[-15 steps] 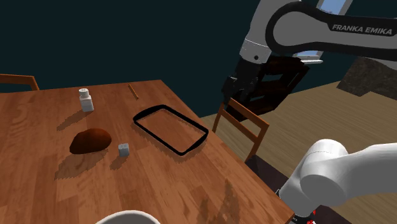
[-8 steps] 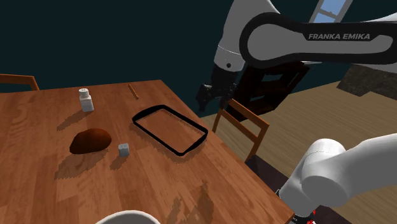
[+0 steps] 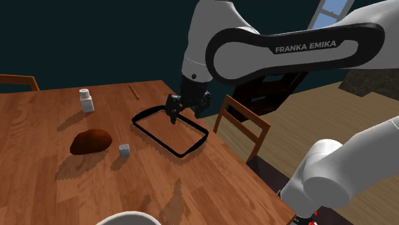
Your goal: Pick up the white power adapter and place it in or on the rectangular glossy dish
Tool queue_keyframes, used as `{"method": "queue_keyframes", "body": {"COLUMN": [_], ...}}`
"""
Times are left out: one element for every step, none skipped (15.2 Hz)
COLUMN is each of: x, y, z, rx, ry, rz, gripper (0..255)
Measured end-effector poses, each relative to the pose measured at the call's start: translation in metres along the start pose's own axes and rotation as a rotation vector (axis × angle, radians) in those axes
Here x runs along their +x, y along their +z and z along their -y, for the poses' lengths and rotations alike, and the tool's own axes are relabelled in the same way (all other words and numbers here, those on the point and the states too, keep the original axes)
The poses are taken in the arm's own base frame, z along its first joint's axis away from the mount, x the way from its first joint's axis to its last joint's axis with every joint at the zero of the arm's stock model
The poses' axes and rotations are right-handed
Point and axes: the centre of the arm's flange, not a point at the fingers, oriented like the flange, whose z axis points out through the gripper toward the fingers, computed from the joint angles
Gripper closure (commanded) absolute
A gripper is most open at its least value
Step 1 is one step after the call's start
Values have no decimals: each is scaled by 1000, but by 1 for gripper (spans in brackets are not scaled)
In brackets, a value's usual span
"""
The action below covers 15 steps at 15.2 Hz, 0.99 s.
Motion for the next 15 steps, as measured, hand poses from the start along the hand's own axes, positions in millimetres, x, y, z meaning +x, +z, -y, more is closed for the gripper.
{"method": "queue_keyframes", "body": {"x": [3,5,4,5,8,10,12,15,17,18,21,24,25,29,31], "y": [6,11,14,16,21,26,33,35,39,43,47,52,57,61,64], "z": [13,24,37,50,65,76,87,99,113,125,138,150,162,173,182], "rx": [-1,-2,-4,-5,-5,-7,-8,-9,-10,-11,-12,-13,-14,-15,-16], "ry": [3,5,8,10,13,16,18,21,23,26,28,31,34,36,39], "rz": [-3,-5,-8,-11,-14,-17,-19,-21,-24,-27,-29,-32,-34,-37,-39], "gripper": [0,0,0,0,0,0,0,0,0,0,0,0,0,0,0]}}
